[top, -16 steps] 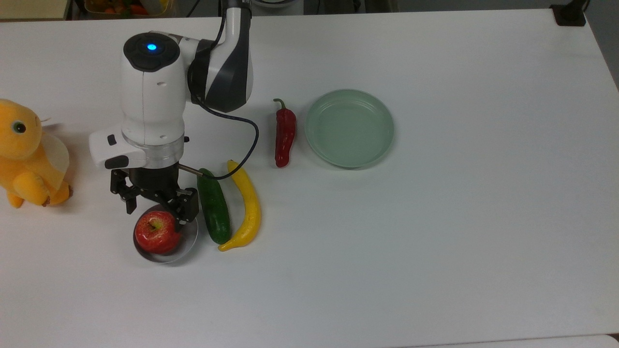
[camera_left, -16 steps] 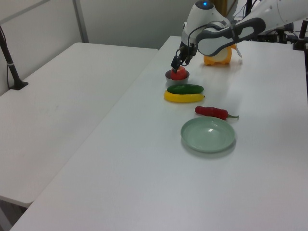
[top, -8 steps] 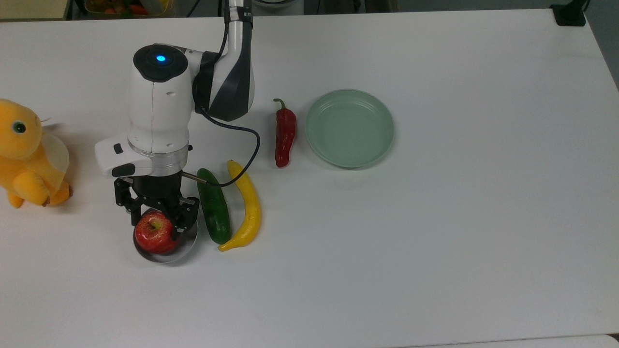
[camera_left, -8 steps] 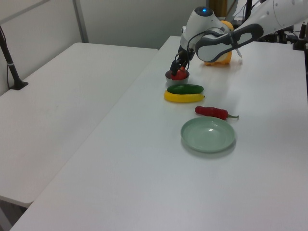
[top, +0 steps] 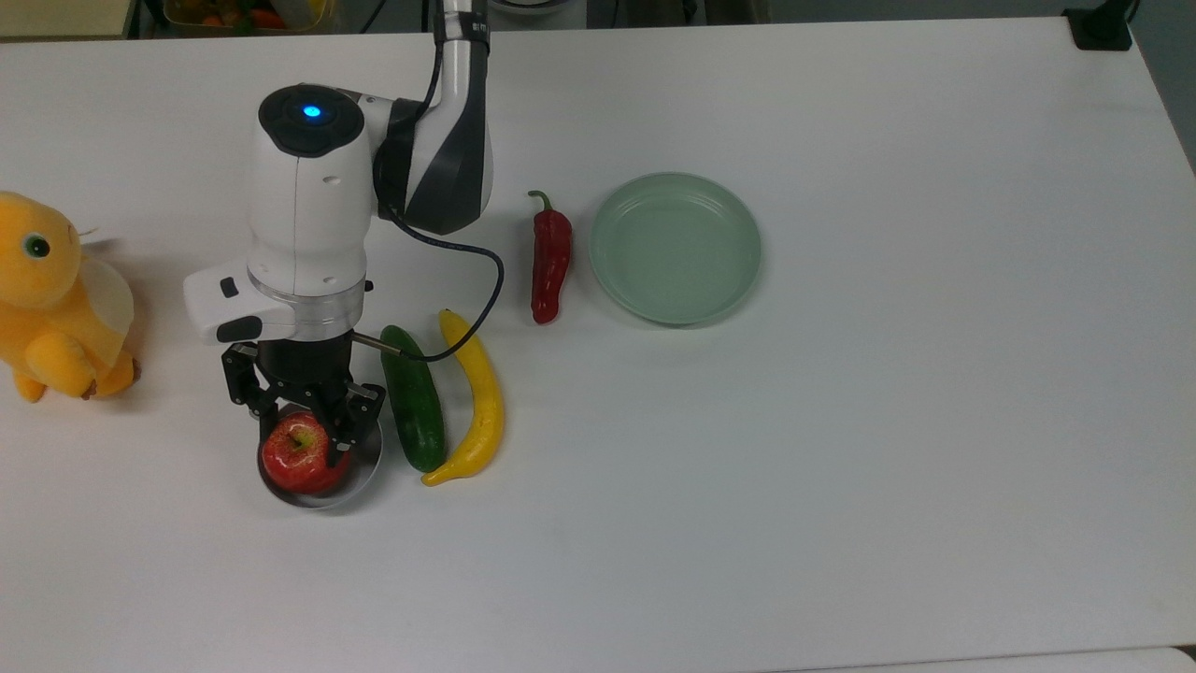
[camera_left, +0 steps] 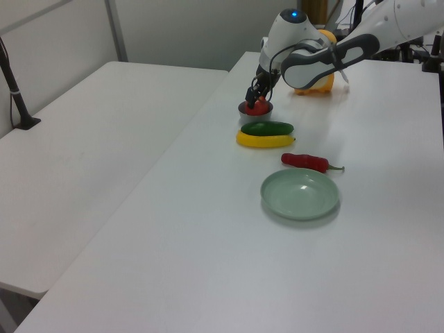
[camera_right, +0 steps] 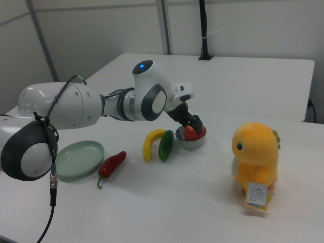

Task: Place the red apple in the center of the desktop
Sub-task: 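Lower the gripper around the red apple and close on it, then lift the red apple out of the bowl and carry it toward the chili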

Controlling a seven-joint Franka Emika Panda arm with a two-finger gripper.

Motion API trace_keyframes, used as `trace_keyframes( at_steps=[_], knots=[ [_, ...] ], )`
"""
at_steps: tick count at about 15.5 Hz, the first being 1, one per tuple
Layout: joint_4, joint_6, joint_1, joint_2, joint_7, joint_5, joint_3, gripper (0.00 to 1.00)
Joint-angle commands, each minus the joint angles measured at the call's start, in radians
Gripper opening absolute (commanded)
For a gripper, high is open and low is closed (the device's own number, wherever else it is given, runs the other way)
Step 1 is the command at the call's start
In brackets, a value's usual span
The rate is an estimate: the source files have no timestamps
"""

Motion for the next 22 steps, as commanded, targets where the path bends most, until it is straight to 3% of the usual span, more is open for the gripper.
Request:
trace_keyframes(
  at_steps=[1, 6, 9, 16, 22],
  knots=[
    [0.012, 0.013, 0.003, -0.007, 0.066, -0.021, 0.001, 0.23],
    [-0.026, 0.000, 0.001, -0.102, 0.112, 0.002, 0.004, 0.23],
    [-0.101, -0.003, -0.002, -0.215, 0.114, 0.068, 0.004, 0.23],
    [-0.315, -0.223, 0.024, -0.465, 0.088, 0.083, 0.027, 0.23],
    [-0.549, -0.271, 0.085, -0.608, 0.017, 0.082, 0.054, 0.24]
  ],
)
